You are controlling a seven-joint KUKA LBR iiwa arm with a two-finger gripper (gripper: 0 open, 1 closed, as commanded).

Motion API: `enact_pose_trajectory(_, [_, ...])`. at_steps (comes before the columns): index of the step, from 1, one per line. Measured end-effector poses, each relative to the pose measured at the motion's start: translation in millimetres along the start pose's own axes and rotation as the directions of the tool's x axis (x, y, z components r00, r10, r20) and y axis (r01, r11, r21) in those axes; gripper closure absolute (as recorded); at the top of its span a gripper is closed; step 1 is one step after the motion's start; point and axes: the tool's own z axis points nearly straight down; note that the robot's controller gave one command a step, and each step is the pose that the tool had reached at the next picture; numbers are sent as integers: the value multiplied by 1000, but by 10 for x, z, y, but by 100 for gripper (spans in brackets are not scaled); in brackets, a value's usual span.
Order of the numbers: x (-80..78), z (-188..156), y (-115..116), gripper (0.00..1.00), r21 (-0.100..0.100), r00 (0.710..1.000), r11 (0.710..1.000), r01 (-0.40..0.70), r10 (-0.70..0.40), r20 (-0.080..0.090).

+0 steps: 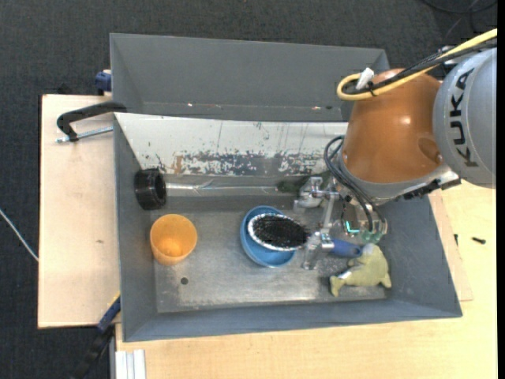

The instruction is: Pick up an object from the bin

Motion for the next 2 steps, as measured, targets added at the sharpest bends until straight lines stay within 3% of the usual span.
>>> enact_pose_trajectory(1, [-312, 1131, 93, 0, -1, 992, 992, 124, -124, 12])
enact_pose_trajectory(2, [-306, 1138, 97, 100, -4, 992, 992, 123, -123, 9])
